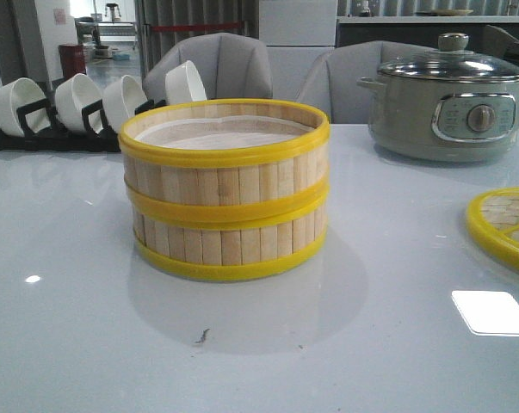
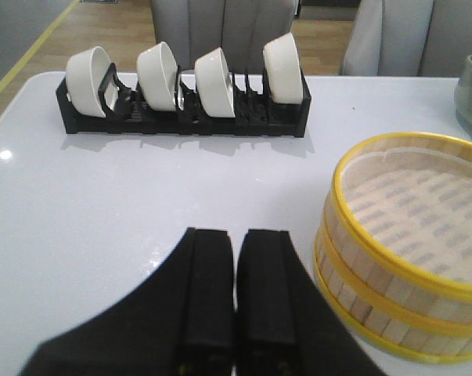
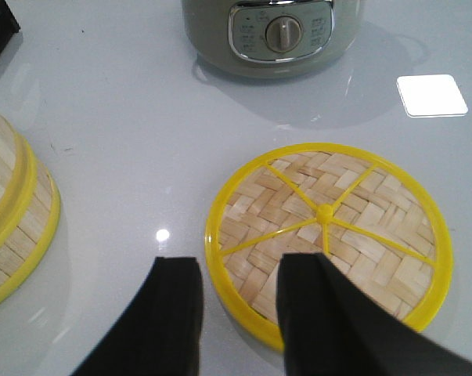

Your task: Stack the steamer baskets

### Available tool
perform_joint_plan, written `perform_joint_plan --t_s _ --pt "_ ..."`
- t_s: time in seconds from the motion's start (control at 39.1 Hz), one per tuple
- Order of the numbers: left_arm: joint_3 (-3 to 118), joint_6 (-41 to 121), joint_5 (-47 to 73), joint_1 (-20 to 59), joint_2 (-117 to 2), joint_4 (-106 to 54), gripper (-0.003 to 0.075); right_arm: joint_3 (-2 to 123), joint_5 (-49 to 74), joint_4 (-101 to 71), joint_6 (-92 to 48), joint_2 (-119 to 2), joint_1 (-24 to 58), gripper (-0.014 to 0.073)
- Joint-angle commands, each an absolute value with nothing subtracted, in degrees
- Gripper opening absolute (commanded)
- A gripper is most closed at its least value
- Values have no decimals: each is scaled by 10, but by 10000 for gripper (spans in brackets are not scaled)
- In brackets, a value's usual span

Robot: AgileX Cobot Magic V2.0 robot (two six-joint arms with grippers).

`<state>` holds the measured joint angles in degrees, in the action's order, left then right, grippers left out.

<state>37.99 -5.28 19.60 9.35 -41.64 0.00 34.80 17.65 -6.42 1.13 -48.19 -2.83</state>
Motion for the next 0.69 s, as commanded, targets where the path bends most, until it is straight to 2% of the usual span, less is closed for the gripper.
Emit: perform_joint_plan --t_s 0.0,0.15,0.49,0.56,0.66 --pt "352 -57 116 101 -380 -3 94 372 137 -69 10 -479 -28 351" --pt "310 -57 102 101 -348 0 94 372 138 -70 10 -479 -28 351" --pt "305 -57 116 101 -344 4 94 372 142 -70 10 -479 -28 349" --pt "305 -57 117 101 -344 4 94 372 142 -70 10 -479 -28 318" --pt "305 -57 117 101 -344 4 94 372 143 -70 10 -479 -28 227"
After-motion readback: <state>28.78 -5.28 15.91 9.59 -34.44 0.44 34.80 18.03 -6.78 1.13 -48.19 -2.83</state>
